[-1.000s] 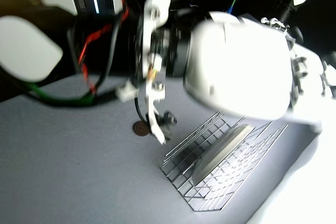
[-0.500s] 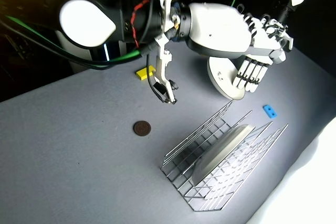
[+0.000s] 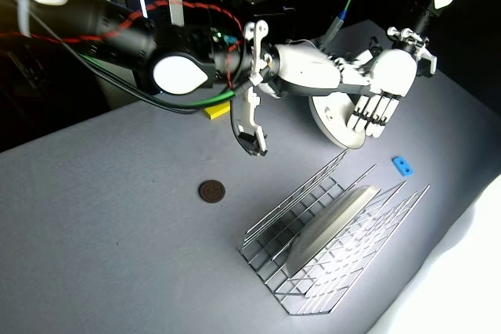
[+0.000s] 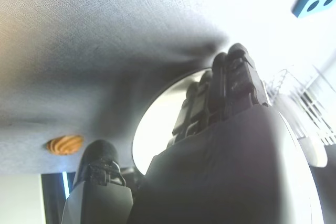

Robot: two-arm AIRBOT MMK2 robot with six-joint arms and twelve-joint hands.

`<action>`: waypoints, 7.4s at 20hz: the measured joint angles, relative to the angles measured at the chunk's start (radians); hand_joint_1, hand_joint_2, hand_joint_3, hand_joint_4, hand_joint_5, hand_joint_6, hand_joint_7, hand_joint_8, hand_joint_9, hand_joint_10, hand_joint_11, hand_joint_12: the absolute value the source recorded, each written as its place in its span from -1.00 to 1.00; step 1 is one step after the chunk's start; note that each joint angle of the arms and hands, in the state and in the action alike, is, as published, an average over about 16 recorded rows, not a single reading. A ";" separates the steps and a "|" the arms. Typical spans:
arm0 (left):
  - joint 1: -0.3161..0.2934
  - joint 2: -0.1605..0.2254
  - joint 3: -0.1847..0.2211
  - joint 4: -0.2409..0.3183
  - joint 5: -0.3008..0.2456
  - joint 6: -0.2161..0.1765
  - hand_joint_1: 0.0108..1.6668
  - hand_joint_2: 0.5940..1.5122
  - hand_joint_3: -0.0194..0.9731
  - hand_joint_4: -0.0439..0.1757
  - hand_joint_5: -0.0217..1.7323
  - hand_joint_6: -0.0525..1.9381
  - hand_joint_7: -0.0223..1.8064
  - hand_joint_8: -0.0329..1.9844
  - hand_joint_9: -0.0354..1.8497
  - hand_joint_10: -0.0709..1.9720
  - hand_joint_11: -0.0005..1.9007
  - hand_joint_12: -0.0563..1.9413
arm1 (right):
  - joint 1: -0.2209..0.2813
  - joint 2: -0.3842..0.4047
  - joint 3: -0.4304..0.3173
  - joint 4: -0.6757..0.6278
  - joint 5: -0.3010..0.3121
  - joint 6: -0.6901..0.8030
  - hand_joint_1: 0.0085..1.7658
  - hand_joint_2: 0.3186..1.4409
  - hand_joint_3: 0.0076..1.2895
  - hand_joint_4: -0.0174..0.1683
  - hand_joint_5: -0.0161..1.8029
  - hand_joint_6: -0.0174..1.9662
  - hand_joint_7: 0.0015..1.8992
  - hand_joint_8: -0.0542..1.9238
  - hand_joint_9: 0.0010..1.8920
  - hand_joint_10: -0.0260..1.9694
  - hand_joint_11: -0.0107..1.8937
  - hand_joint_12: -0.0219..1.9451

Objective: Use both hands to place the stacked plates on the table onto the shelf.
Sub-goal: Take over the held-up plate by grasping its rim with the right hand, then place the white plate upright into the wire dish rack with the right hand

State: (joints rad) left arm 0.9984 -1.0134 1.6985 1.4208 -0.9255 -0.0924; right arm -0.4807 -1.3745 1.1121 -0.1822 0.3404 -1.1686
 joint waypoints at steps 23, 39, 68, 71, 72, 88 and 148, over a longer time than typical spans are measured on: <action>-0.010 -0.001 0.001 0.020 0.001 -0.002 -0.99 0.16 -0.93 -0.67 -0.99 -0.98 -0.99 -0.99 -0.94 -0.92 -0.98 -0.93 | -0.040 -0.263 0.172 0.108 -0.089 -0.047 0.38 0.26 -0.99 -0.79 -0.80 -0.96 -0.74 -0.92 -0.65 -0.94 -0.91 0.08; -0.043 -0.004 0.007 0.056 -0.003 -0.010 -0.99 0.16 -0.93 -0.67 -0.99 -0.98 -0.99 -0.99 -0.94 -0.92 -0.98 -0.93 | -0.033 -0.304 0.201 0.108 -0.029 -0.065 0.34 0.17 -0.99 -0.89 -0.06 -0.59 0.03 -0.64 0.21 -0.90 -0.03 0.22; -0.368 0.066 0.034 0.160 -0.119 -0.100 -0.99 0.13 -0.93 -0.61 -0.97 -0.94 -0.96 -0.96 -0.94 -0.92 -0.98 -0.93 | 0.012 0.055 -0.164 0.171 -0.074 -0.044 0.36 0.16 -0.99 -0.88 0.05 -0.14 0.17 -0.24 0.39 -0.81 0.03 0.22; -0.388 0.069 0.032 0.167 -0.121 -0.115 -0.99 0.13 -0.93 -0.61 -0.96 -0.94 -0.96 -0.96 -0.94 -0.92 -0.98 -0.93 | 0.047 0.137 -0.240 0.200 -0.097 -0.035 0.37 0.18 -0.99 -0.89 0.06 -0.09 0.19 -0.21 0.40 -0.82 0.03 0.20; -0.394 0.069 0.031 0.169 -0.122 -0.119 -0.99 0.13 -0.93 -0.61 -0.96 -0.94 -0.96 -0.96 -0.94 -0.92 -0.98 -0.93 | 0.060 0.163 -0.264 0.211 -0.105 -0.032 0.37 0.18 -0.99 -0.89 0.07 -0.07 0.20 -0.21 0.40 -0.82 0.03 0.20; -0.430 0.071 0.024 0.194 -0.113 -0.138 -0.99 0.13 -0.93 -0.61 -0.95 -0.94 -0.95 -0.96 -0.94 -0.92 -0.98 -0.93 | 0.359 0.400 -0.378 0.626 -0.314 -0.007 0.38 0.21 -0.99 -0.86 0.10 -0.08 0.23 -0.21 0.43 -0.87 0.03 0.18; -0.446 0.073 0.011 0.214 -0.103 -0.141 -0.99 0.14 -0.93 -0.61 -0.95 -0.94 -0.95 -0.97 -0.94 -0.92 -0.98 -0.93 | 0.248 0.289 0.052 0.886 -0.299 0.130 0.45 0.26 -0.99 -0.90 0.04 -0.12 0.11 -0.12 0.12 -0.07 -0.03 0.25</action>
State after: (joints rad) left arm 0.5521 -0.9402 1.7097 1.6345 -1.0281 -0.2332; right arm -0.2328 -1.0854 1.1641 0.7043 0.0418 -1.0390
